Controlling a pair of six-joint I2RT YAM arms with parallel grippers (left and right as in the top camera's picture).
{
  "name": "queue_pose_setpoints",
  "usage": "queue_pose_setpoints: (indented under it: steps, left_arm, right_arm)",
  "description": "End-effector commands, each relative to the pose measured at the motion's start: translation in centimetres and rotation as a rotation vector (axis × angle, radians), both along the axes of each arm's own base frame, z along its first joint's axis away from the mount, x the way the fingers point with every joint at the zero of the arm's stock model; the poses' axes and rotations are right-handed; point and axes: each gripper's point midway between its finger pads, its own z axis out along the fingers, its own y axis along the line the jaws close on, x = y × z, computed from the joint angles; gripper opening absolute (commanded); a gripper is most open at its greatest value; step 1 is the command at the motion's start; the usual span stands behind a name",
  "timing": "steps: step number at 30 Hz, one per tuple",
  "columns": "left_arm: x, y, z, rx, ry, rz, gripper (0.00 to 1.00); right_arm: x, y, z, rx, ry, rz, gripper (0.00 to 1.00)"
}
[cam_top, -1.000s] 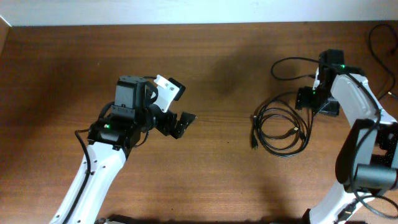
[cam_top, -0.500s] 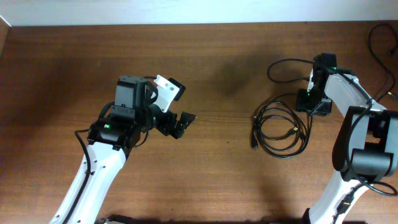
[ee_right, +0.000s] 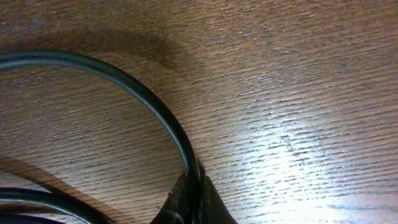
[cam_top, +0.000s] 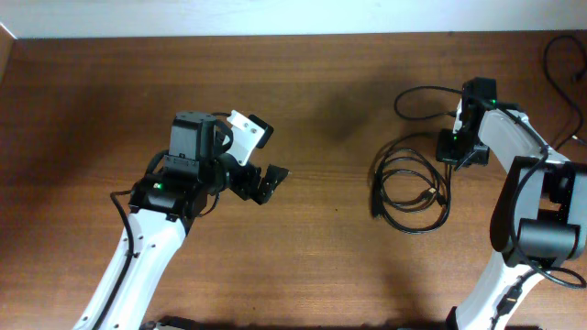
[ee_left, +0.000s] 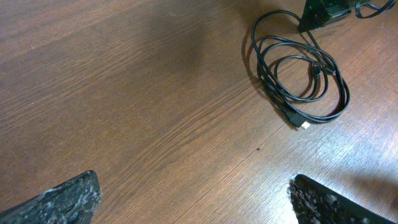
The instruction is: Untangle cables
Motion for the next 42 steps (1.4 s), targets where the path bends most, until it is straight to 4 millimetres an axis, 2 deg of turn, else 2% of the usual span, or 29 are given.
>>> queue_pose_setpoints:
  steps: [1,3,4,6,9,10,12,14,15,17,19,20,21,24,42]
  left_arm:
    - [0.0,0.0,0.3,-0.003,-0.013,-0.012,0.99]
    - [0.0,0.0,0.3,-0.002,-0.013,-0.012,0.99]
    - [0.0,0.0,0.3,-0.002,-0.013,-0.012,0.99]
    - [0.0,0.0,0.3,-0.003,-0.013,-0.012,0.99]
    - [0.0,0.0,0.3,-0.002,-0.013,-0.012,0.99]
    - [0.0,0.0,0.3,-0.002,-0.013,-0.012,0.99]
    - [0.0,0.0,0.3,-0.002,-0.013,-0.012,0.99]
    - [0.0,0.0,0.3,-0.003,-0.013,-0.012,0.99]
    - [0.0,0.0,0.3,-0.003,-0.013,-0.012,0.99]
    - [0.0,0.0,0.3,-0.003,-0.013,-0.012,0.99]
    - [0.0,0.0,0.3,-0.002,-0.013,-0.012,0.99]
    - [0.0,0.0,0.3,-0.003,-0.013,-0.012,0.99]
    - [0.0,0.0,0.3,-0.002,-0.013,-0.012,0.99]
    - [0.0,0.0,0.3,-0.002,-0.013,-0.012,0.99]
    - [0.0,0.0,0.3,-0.003,-0.013,-0.012,0.99]
  right_arm:
    - [-1.1,0.0,-1.1,0.010,0.054,0.004,0.04]
    - [-1.2,0.0,-0.1,0.013,0.073,0.003,0.04]
    - [-1.1,0.0,1.0,0.013,0.078,0.003,0.04]
    - [-0.3,-0.1,5.4,0.013,0.071,0.003,0.04]
    - [0.7,0.0,13.5,0.015,0.009,0.006,0.04]
    - [1.0,0.5,17.8,0.033,-0.050,0.012,0.04]
    - [0.9,2.3,25.1,0.113,-0.185,0.037,0.04]
    - [0.4,4.0,29.7,0.191,-0.290,0.070,0.04]
    - [-0.2,5.6,34.3,0.256,-0.416,0.112,0.04]
    - [-1.5,8.0,40.8,0.339,-0.625,0.200,0.04]
    - [-3.5,8.9,45.4,0.342,-0.777,0.243,0.04]
    - [-4.4,9.0,46.7,0.332,-0.821,0.253,0.04]
    - [-5.3,9.1,47.8,0.321,-0.857,0.262,0.04]
    - [-6.8,9.2,49.1,0.305,-0.896,0.269,0.04]
    - [-6.9,9.3,49.2,0.298,-0.900,0.279,0.04]
